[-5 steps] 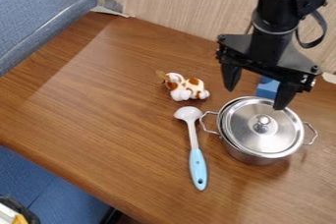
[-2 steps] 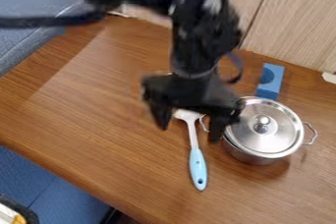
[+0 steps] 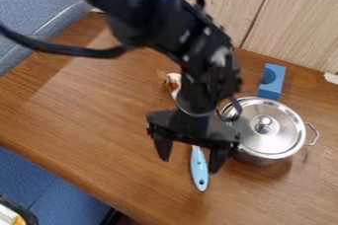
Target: Move the ladle on the upper side of the table
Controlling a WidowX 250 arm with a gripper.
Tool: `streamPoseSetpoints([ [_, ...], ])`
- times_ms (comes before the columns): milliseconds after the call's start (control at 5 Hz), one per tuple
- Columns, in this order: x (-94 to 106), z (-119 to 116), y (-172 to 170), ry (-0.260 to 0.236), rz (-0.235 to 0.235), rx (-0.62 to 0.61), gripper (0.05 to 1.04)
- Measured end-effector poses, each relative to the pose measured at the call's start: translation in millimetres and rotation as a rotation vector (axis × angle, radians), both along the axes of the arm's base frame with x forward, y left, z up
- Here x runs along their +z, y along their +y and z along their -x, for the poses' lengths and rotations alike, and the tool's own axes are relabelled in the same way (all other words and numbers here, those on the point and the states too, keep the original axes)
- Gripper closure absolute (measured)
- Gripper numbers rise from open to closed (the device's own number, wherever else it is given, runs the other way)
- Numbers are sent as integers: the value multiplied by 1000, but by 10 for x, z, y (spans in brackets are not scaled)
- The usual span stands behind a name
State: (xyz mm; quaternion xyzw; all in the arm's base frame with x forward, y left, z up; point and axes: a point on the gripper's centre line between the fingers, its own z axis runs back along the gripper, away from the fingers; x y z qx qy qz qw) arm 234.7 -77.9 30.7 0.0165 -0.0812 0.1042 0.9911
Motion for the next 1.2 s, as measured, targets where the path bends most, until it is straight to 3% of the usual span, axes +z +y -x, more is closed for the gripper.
streamPoseSetpoints([
  [400, -174, -70, -88, 19, 6, 6, 82],
  [600, -258, -83, -48, 29, -21, 20, 134],
  [1000, -292, -147, 7, 28, -72, 33, 690],
  [1200, -277, -111, 36, 33, -82, 41, 757],
])
